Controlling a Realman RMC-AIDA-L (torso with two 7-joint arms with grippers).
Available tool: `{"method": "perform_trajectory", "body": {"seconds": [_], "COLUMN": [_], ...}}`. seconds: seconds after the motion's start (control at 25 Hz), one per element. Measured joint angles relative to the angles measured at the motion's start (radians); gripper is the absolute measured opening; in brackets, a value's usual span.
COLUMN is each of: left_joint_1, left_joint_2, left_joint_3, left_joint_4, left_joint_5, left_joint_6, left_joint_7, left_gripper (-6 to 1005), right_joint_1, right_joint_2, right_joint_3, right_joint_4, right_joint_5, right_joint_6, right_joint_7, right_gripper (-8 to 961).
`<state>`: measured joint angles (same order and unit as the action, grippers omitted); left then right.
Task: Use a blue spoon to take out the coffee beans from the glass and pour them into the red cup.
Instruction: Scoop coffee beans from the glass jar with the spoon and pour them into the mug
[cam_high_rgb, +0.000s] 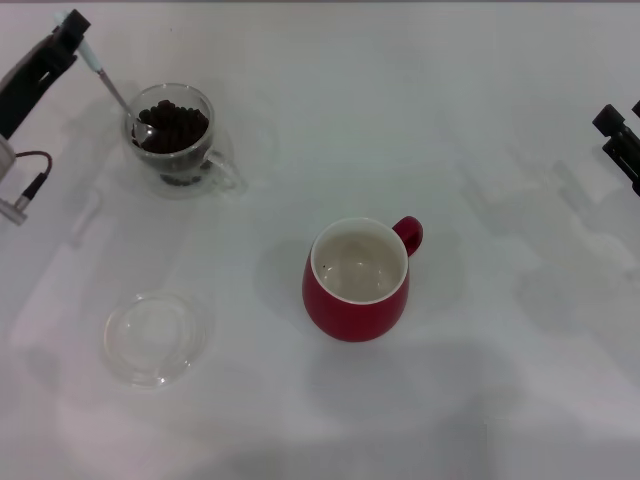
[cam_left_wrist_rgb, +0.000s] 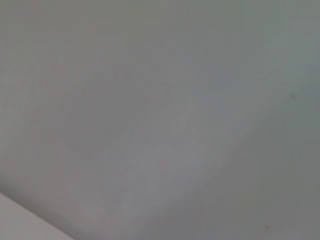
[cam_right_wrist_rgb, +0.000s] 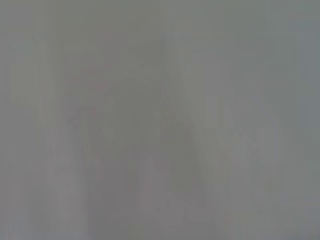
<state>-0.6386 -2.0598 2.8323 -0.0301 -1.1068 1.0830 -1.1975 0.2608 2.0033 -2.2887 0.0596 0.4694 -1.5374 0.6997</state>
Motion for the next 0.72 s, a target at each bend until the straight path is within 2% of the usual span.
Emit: {"method": "perform_trajectory", "body": {"seconds": [0.72], "left_joint_1": [0.008], "left_joint_2": [0.017], "left_joint_3": [0.008], "left_joint_4": [-0.015], "left_joint_5": [0.007], "left_joint_6": [0.000], "left_joint_7": [-0.169], "left_gripper": [133], "right_joint_1": [0.001], "right_joint_2": [0.001], "right_joint_3": [0.000], "right_joint_4": [-0.007], "right_joint_5": [0.008], "right_joint_6": [-0.001], "right_joint_7": [-0.009], "right_gripper": [662]}}
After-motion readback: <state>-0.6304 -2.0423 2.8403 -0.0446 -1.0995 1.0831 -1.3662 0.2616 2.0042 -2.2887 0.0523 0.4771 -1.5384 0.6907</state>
